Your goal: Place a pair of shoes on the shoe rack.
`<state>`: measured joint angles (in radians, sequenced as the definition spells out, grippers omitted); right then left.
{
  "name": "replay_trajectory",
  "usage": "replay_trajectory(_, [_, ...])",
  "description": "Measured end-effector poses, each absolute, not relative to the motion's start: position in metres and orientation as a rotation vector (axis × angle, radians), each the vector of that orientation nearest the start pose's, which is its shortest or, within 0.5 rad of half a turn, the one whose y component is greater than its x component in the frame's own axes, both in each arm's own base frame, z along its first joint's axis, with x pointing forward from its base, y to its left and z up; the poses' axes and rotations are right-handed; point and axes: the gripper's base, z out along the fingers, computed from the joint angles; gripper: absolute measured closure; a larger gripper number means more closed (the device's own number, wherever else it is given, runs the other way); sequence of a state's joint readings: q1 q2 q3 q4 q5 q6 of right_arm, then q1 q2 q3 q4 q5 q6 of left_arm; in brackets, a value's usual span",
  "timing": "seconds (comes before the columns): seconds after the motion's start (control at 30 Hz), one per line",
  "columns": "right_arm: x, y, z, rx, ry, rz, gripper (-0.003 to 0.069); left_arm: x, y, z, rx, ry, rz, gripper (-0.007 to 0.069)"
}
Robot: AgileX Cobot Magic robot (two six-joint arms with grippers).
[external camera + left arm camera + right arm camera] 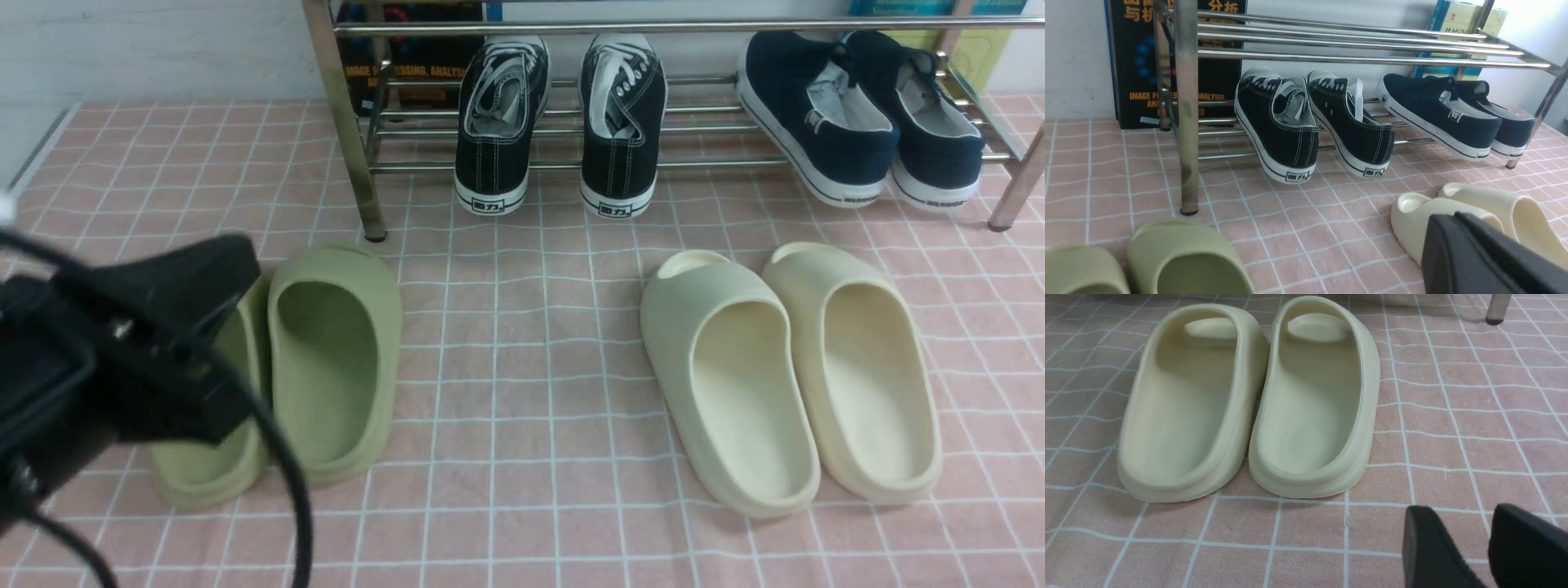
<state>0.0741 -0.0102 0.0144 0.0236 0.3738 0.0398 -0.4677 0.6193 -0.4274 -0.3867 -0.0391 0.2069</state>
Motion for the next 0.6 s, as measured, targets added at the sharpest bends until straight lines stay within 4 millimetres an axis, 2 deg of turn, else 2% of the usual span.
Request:
replay_trajectory(0.23, [0.052, 0.005, 0.175, -0.018, 1.863, 0.101, 0.0419, 0.091, -0.048, 0.269, 0.259, 1.701, -0.5, 0.062])
replay_trajectory(0.3, [0.052, 0.005, 0.175, -0.018, 1.863, 0.101, 0.0419, 0.09, -0.047, 0.264, 0.262, 1.714, -0.499, 0.062])
replay_trajectory(0.33, [0.052, 0.005, 0.175, -0.018, 1.863, 0.101, 0.0419, 0.088, -0.047, 0.253, 0.27, 1.747, -0.495, 0.062])
replay_trajectory(0.47, [0.052, 0.005, 0.175, -0.018, 1.863, 0.101, 0.0419, 0.086, -0.047, 0.233, 0.283, 1.816, -0.486, 0.0615])
replay_trajectory(0.6, [0.052, 0.005, 0.175, -0.018, 1.863, 0.101, 0.0419, 0.085, -0.046, 0.223, 0.288, 1.848, -0.48, 0.061])
